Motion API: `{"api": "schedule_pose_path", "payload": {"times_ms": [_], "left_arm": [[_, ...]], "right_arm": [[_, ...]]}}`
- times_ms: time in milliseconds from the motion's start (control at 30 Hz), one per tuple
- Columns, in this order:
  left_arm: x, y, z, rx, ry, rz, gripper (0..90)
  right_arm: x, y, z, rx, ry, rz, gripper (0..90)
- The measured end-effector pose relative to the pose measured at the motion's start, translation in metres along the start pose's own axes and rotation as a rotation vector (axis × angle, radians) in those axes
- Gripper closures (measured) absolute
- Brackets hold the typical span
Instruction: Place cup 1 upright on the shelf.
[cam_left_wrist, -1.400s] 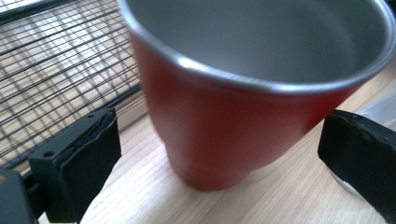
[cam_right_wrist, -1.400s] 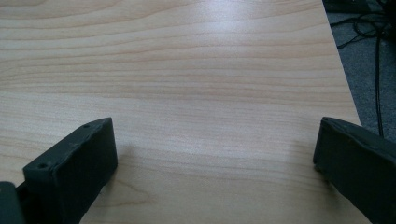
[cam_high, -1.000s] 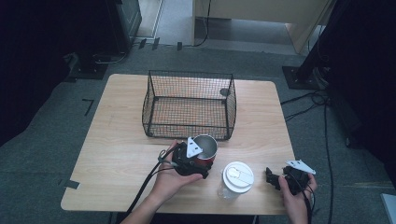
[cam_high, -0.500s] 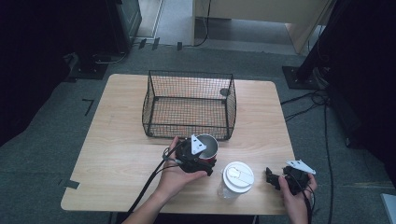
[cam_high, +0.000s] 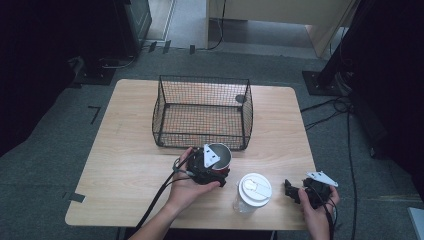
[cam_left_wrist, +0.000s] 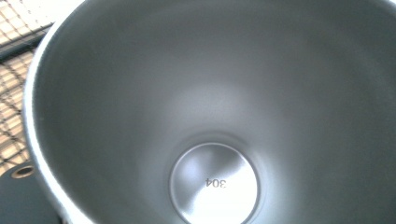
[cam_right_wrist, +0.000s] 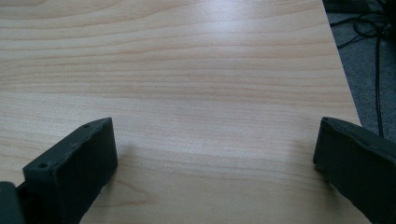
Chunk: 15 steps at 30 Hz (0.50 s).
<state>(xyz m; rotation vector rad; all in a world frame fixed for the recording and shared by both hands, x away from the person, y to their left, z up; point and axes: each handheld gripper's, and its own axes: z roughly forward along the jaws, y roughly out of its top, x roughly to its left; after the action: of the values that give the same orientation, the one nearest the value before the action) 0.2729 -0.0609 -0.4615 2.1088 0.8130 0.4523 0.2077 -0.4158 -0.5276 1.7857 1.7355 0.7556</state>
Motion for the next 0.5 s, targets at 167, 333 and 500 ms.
{"api": "schedule_pose_path", "payload": {"times_ms": [167,333,500], "left_arm": [[0.008,0.002,-0.013,-0.028,0.018,-0.005,8.7],[0.016,0.004,-0.03,-0.048,0.035,-0.015,8.8],[0.023,0.005,-0.042,-0.057,0.058,-0.021,8.7]], "right_arm": [[0.0,0.0,0.0,0.0,0.0,0.0,0.0],[0.0,0.0,0.0,0.0,0.0,-0.001,0.0],[0.0,0.0,0.0,0.0,0.0,0.0,0.0]]}}
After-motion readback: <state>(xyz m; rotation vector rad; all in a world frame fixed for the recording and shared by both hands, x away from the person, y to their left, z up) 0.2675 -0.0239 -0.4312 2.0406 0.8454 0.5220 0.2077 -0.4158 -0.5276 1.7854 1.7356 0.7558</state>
